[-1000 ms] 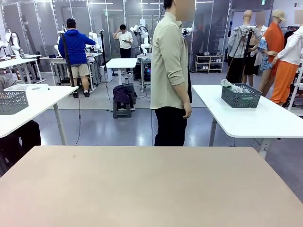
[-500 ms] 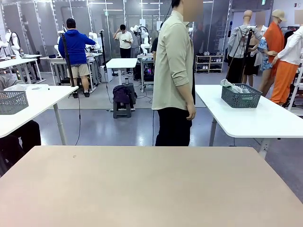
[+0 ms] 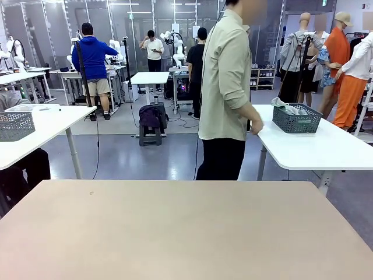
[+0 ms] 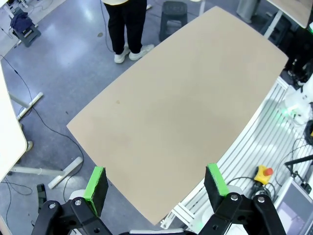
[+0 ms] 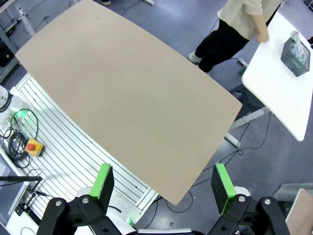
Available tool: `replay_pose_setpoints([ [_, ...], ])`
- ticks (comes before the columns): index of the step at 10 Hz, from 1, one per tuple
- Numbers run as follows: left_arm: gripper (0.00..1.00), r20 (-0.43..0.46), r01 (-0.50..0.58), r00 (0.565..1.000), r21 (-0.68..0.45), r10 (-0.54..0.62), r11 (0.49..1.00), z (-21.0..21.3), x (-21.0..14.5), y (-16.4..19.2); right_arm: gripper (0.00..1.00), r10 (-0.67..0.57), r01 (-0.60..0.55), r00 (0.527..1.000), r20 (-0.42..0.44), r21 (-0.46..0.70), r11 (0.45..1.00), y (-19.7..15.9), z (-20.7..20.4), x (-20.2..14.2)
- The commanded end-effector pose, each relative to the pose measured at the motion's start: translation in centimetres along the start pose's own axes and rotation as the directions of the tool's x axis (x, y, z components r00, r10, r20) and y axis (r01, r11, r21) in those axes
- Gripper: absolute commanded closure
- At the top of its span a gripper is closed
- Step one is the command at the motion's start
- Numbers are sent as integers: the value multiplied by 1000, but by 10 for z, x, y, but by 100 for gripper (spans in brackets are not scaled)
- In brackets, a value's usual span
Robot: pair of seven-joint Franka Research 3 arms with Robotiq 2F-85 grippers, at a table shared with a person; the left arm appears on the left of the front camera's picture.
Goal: Fold the towels and place them in the basket.
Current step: When a person lays out a Towel with hook on the table, fold it in half twice.
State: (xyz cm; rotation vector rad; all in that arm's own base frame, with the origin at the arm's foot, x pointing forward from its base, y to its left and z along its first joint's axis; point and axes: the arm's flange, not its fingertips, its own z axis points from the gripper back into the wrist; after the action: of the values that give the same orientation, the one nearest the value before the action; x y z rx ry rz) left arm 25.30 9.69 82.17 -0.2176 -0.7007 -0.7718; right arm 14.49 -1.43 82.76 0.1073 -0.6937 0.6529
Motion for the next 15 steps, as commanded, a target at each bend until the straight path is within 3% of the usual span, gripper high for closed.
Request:
replay_pose_setpoints([
  [1,0,2,12,1000,-8,-12,1000,-1,1,-1,0,1,-1,1000,1,0,1000,0,1,0],
  [15,0,2,12,1000,-8,-12,1000,-1,1,-1,0,1,-1,1000,1,0,1000,0,1,0],
])
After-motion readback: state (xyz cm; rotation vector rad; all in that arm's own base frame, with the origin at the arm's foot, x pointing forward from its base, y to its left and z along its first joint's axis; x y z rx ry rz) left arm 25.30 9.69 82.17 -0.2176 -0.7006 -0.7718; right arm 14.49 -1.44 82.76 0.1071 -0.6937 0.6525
